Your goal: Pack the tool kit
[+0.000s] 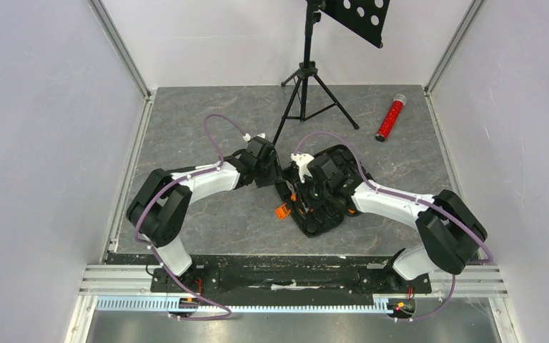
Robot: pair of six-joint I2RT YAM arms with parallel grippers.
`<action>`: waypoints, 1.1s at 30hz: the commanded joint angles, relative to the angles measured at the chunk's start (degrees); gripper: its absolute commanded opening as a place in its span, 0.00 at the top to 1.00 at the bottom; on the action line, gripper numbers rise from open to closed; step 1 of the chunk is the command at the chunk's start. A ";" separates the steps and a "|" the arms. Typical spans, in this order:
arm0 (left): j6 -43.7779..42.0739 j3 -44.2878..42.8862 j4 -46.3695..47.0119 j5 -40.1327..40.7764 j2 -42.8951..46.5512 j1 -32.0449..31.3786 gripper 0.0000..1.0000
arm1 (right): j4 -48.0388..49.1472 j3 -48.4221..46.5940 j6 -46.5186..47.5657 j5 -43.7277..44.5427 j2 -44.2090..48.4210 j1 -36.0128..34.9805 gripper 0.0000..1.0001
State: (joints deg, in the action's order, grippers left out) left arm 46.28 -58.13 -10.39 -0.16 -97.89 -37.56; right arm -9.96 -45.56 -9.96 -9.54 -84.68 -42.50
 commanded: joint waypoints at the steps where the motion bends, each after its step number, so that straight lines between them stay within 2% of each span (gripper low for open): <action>1: 0.89 -0.62 2.82 -2.32 -0.70 -0.06 0.47 | 2.17 0.21 -1.12 1.58 -0.68 -0.72 0.66; 10: 2.96 0.68 4.72 -4.79 -0.83 -0.06 0.54 | 3.74 -0.40 -2.15 1.29 -2.79 -1.78 0.71; 16: 4.06 1.78 5.25 -5.69 -0.05 -0.06 0.64 | 3.80 -0.76 -2.40 3.83 -3.07 -2.08 0.88; 19: 4.26 2.21 5.47 -5.90 0.48 -0.11 0.68 | 4.13 -1.17 -2.04 4.46 -3.14 -2.23 0.93; 33: 4.61 2.76 5.56 -6.17 2.24 -0.08 0.68 | 7.63 -2.26 -3.12 4.10 -5.93 -2.08 0.94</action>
State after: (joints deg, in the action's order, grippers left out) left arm 48.60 -55.42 -8.43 -3.33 -97.86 -36.95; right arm -6.92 -46.41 -12.67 -6.04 -88.14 -44.40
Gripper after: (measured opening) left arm 0.324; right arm 0.065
